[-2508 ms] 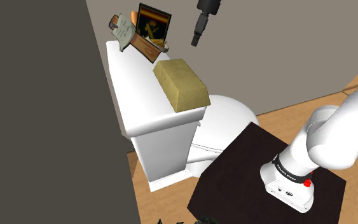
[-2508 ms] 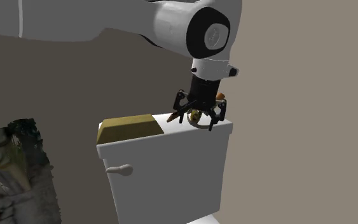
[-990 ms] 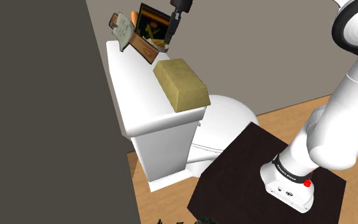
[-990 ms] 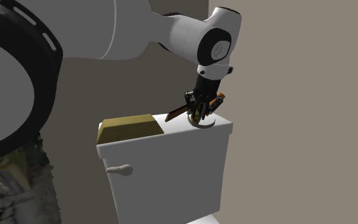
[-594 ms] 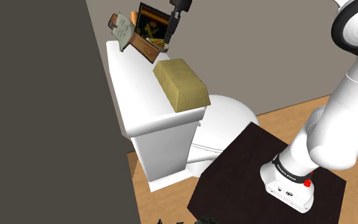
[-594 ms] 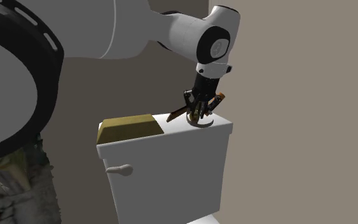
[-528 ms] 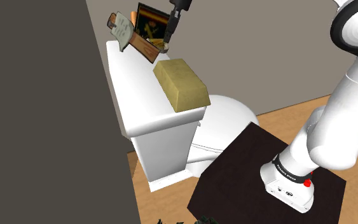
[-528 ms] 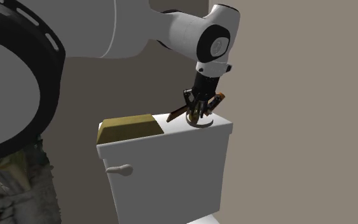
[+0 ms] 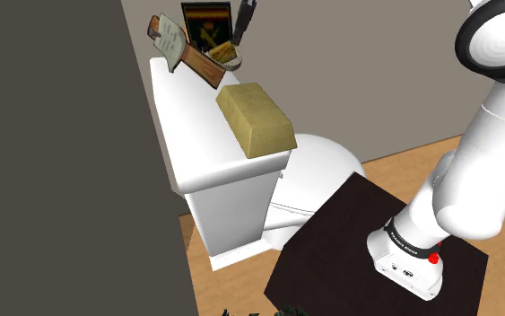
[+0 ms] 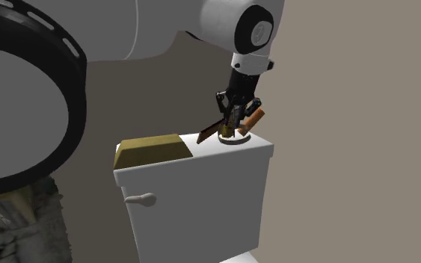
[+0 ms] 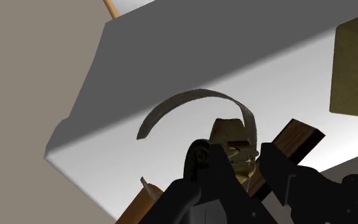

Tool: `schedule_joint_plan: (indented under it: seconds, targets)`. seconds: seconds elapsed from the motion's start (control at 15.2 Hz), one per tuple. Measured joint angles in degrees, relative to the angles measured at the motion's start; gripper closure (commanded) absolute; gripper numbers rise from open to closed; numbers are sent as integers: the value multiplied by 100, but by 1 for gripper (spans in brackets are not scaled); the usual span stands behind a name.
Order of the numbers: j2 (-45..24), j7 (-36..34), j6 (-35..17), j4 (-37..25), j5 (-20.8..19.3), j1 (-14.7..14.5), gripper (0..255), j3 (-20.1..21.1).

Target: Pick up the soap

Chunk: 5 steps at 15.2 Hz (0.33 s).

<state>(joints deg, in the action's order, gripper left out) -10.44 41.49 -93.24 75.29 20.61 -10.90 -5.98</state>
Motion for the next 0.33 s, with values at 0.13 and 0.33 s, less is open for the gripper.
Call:
schedule_joint_plan:
  seconds: [0.13, 0.33]
  targets:
    - [-73, -54, 175, -257, 6, 13, 255, -2]
    - [-194, -135, 427, -642, 19, 30, 255, -1]
